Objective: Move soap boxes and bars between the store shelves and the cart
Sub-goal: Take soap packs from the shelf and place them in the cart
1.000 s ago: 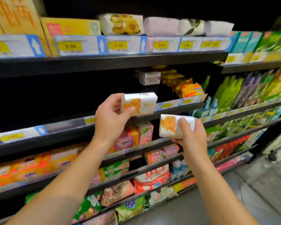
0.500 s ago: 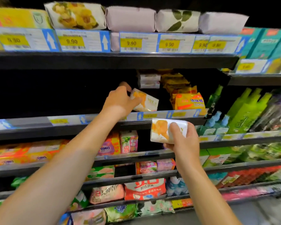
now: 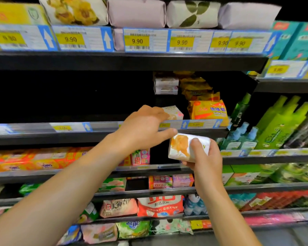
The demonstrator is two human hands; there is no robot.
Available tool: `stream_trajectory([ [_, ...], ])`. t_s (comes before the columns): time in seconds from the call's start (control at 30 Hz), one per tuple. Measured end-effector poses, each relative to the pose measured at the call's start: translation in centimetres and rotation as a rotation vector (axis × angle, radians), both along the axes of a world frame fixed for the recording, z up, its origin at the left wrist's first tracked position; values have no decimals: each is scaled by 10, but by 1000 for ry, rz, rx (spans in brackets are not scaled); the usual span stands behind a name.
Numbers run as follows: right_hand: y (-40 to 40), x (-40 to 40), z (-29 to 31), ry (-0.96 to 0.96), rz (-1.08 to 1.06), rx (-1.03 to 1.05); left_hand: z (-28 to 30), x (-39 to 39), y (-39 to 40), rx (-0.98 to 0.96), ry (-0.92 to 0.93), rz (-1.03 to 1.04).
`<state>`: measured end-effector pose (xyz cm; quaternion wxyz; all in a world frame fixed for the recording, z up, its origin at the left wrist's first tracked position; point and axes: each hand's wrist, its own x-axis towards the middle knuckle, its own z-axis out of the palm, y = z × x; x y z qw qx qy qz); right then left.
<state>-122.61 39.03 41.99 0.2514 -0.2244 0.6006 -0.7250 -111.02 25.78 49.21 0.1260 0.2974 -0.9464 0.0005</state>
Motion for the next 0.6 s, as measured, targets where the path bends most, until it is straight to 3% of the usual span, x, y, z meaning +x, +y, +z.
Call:
stream_trajectory([
  [0.2,8,-7,-7,-63,-10,-12,0,-16,-3,37,-125,74],
  [0.4,11,-12,-16,-95,-25,-1,-1,-20,-9,-44,-199,108],
  [0.6,13,-18,-16,-114,-22,5,5,-38,-11,31,-225,157],
])
